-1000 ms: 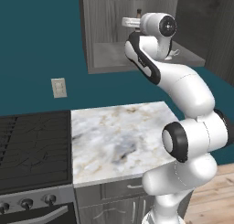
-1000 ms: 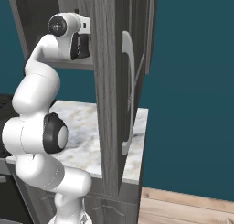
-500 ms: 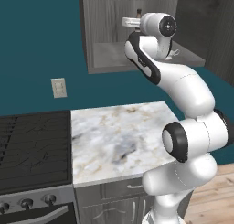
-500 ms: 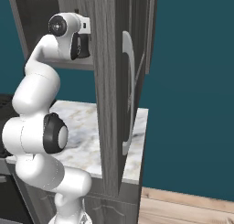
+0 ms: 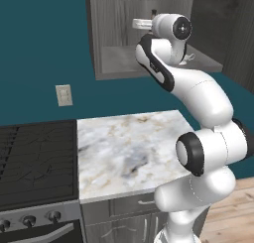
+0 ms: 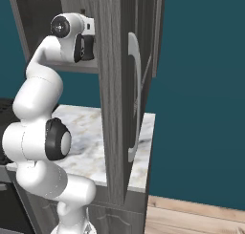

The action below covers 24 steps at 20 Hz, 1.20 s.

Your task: Get the candle and the liquor from the cabinet and move them to the dining counter.

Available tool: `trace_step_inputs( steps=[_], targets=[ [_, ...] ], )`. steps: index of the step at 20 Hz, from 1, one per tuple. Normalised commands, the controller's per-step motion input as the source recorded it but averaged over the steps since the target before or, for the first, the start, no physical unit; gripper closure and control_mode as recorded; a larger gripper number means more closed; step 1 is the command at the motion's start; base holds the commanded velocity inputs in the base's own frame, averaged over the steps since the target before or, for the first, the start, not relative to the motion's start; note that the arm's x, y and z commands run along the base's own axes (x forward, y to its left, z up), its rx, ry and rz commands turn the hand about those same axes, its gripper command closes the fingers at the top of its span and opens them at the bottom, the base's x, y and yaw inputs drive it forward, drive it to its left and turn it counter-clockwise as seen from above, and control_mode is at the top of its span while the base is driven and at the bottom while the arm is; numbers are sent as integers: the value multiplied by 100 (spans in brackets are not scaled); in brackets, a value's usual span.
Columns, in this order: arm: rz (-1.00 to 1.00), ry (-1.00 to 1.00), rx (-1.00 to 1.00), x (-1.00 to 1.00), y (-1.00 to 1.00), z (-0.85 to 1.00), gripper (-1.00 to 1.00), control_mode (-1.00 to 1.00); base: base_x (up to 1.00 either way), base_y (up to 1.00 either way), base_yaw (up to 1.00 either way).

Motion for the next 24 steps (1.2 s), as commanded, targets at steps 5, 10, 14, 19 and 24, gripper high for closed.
trace_step_inputs(
  steps=[5, 10, 14, 19, 24],
  targets=[
    [0, 0, 0, 0, 0, 0, 100, -100, 0, 0, 0],
    [0, 0, 0, -9, 0, 0, 100, -100, 0, 0, 0],
    [0, 0, 0, -35, 0, 0, 100, -100, 0, 0, 0],
    [0, -1, 0, -51, 0, 0, 100, -100, 0, 0, 0],
    [0, -12, 0, -75, 0, 0, 100, -100, 0, 0, 0]
  ],
)
